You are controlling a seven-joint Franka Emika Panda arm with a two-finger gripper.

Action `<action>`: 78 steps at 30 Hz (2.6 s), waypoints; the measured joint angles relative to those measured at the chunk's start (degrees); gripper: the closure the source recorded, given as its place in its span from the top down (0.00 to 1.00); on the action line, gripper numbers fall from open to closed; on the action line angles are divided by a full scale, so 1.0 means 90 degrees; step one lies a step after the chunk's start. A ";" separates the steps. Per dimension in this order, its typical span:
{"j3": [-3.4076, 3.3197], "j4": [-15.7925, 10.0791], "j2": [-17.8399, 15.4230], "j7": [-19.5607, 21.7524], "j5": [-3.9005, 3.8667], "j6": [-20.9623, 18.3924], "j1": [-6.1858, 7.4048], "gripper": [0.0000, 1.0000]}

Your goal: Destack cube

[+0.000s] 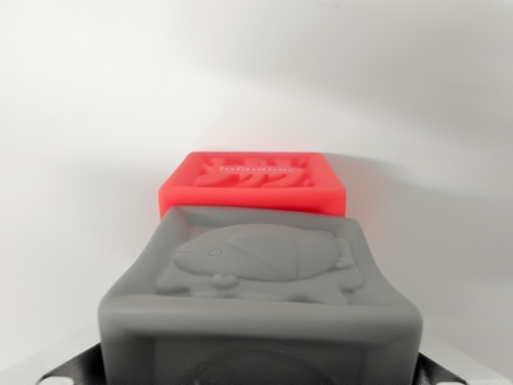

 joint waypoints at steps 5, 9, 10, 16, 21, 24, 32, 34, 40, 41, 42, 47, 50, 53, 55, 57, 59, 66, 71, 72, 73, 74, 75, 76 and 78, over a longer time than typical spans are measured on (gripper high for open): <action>0.0000 0.0000 -0.0002 0.0000 0.0000 -0.0003 0.0000 0.00; 0.0000 0.0000 -0.0021 0.0000 0.0000 -0.0017 0.0000 0.00; 0.0000 -0.0001 -0.0030 0.0000 0.0000 -0.0025 0.0000 0.00; 0.0000 -0.0011 -0.0124 0.0000 0.0000 -0.0097 0.0000 0.00; 0.0000 -0.0024 -0.0224 0.0000 0.0000 -0.0184 0.0000 0.00; 0.0000 -0.0032 -0.0285 0.0000 0.0000 -0.0238 0.0000 0.00; 0.0000 -0.0055 -0.0502 0.0000 0.0000 -0.0425 0.0000 0.00; 0.0000 -0.0057 -0.0549 0.0000 0.0000 -0.0471 0.0000 0.00; 0.0000 -0.0066 -0.0753 0.0000 0.0000 -0.0660 0.0000 0.00; 0.0000 -0.0066 -0.0773 0.0000 0.0000 -0.0681 0.0000 0.00; 0.0000 -0.0067 -0.0819 0.0000 -0.0001 -0.0725 0.0000 0.00; -0.0001 -0.0069 -0.1008 0.0000 -0.0001 -0.0904 0.0000 0.00; -0.0001 -0.0069 -0.1099 0.0000 -0.0001 -0.0998 0.0000 0.00; -0.0002 -0.0068 -0.1223 0.0000 -0.0002 -0.1125 0.0000 0.00; -0.0002 -0.0065 -0.1296 0.0000 -0.0002 -0.1198 0.0000 0.00; -0.0002 -0.0060 -0.1387 0.0000 -0.0003 -0.1293 0.0000 0.00; -0.0002 -0.0052 -0.1470 0.0000 -0.0003 -0.1380 0.0000 0.00; -0.0002 -0.0001 -0.1727 0.0000 -0.0005 -0.1692 0.0000 0.00; -0.0002 0.0052 -0.1917 0.0000 -0.0006 -0.1926 0.0000 0.00; -0.0002 0.0063 -0.1958 0.0000 -0.0006 -0.1977 0.0000 0.00; -0.0002 0.0076 -0.1998 0.0001 -0.0006 -0.2029 0.0000 0.00; -0.0002 0.0091 -0.2035 0.0001 -0.0007 -0.2086 0.0000 0.00; -0.0002 0.0107 -0.2069 0.0001 -0.0007 -0.2134 0.0000 0.00; -0.0002 0.0116 -0.2101 0.0010 -0.0007 -0.2160 0.0001 0.00; 0.0000 0.0107 -0.2135 0.0044 -0.0007 -0.2174 0.0008 0.00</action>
